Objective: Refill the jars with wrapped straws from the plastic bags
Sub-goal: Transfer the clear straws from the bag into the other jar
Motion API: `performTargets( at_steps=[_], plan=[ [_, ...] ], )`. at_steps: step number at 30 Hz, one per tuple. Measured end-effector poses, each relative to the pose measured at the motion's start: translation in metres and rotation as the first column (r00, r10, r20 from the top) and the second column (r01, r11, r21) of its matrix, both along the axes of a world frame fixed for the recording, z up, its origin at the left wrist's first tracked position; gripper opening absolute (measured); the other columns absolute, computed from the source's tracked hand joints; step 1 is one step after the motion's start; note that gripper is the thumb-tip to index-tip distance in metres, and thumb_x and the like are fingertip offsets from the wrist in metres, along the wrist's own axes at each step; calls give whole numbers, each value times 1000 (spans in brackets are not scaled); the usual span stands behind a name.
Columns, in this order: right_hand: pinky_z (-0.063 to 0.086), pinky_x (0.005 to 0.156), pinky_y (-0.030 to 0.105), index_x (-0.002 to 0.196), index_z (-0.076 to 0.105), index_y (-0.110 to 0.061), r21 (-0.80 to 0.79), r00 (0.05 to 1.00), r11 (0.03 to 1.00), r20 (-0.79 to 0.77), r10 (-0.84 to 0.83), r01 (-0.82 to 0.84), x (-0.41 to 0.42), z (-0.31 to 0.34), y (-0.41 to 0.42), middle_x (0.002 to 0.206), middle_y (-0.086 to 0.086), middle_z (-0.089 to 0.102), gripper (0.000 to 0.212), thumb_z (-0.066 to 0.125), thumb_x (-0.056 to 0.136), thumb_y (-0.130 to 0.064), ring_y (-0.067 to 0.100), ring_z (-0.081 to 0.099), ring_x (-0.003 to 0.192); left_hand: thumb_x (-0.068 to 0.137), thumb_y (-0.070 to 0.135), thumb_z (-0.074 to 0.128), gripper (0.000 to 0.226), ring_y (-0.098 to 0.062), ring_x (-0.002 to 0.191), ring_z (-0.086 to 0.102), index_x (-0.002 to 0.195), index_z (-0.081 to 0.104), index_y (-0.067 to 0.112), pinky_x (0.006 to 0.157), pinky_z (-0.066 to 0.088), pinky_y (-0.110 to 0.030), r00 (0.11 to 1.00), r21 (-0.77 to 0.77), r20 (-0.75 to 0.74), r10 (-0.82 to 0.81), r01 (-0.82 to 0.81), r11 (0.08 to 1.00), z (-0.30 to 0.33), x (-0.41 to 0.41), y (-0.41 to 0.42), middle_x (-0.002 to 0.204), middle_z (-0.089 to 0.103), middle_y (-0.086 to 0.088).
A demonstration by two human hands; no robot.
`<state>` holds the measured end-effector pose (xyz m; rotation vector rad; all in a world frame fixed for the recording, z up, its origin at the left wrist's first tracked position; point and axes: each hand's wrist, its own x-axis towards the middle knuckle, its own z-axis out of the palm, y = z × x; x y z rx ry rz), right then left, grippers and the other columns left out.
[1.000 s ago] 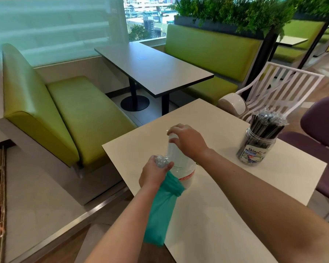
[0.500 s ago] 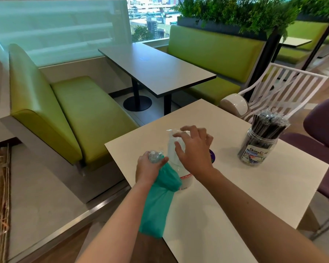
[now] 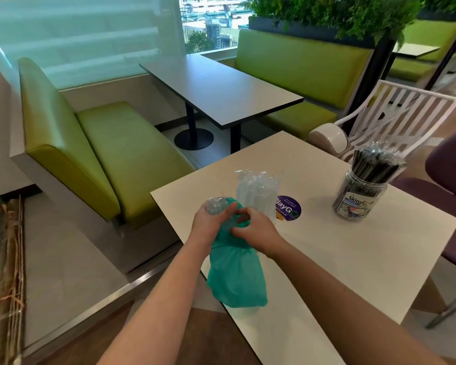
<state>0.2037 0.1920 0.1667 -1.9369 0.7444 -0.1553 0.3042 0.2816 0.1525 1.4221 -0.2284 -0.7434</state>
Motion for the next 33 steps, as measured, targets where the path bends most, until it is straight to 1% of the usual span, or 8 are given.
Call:
performTargets(
  at_steps=[4,8,12,14,17,22,26,33],
  plan=[
    [41,69,16,128,52,-13,-14,1000,1000,2,-3,3,-1,-3,-2,108,-3,56,51,73,83,-26,13,54,97,62,33,85,62,-30,100,70,115,62,13,88,57,-43,998,-34,-43,-45,44,998,-2,-3,-1,110,71,-13],
    [43,80,26,120,53,-13,11,999,999,-28,-31,31,-3,-7,-9,111,0,58,43,71,86,-33,17,56,101,57,27,89,77,-31,103,69,125,57,12,91,55,-47,987,-82,-101,-126,118,990,-6,0,1,115,70,-13],
    [49,82,32,113,53,-13,10,997,998,-48,-56,57,-4,-9,-16,109,4,60,34,66,89,-35,21,57,99,73,17,82,59,-31,105,68,127,57,11,93,55,-47,979,-109,-132,-157,143,984,-11,-1,3,118,69,-14],
    [48,74,29,108,51,-12,10,997,998,-51,-55,55,-4,-9,-17,104,5,58,30,62,92,-35,21,56,96,82,17,77,48,-31,105,68,126,57,11,92,55,-48,985,-87,-115,-129,119,989,-13,-2,3,117,69,-14],
    [50,79,33,108,52,-12,51,998,997,-15,-64,64,-5,-9,-20,104,4,60,27,59,95,-34,20,58,98,88,21,71,42,-31,103,68,126,56,14,91,55,-49,995,-20,-42,-90,89,996,-16,-2,1,114,69,-13],
    [46,81,33,102,58,-13,-32,998,999,49,-41,42,-6,1,-26,95,-2,68,25,55,97,-37,17,60,94,91,29,67,36,-24,101,68,123,56,19,92,55,-46,983,112,156,-100,82,990,-16,-1,-5,112,69,-6],
    [52,85,40,102,58,-12,-53,984,996,168,-66,75,-6,22,-33,88,0,71,22,58,95,-32,17,65,89,86,39,71,32,-22,96,67,110,61,19,90,54,-48,941,256,306,-141,61,965,-18,3,-10,105,69,-5],
    [50,80,27,116,52,-15,-175,913,950,365,-182,259,-4,71,-52,95,-5,70,31,54,96,-38,13,63,91,84,56,66,47,-25,91,61,101,61,12,84,53,-45,842,508,502,-199,-101,855,-26,12,-16,99,64,-7]
  ],
)
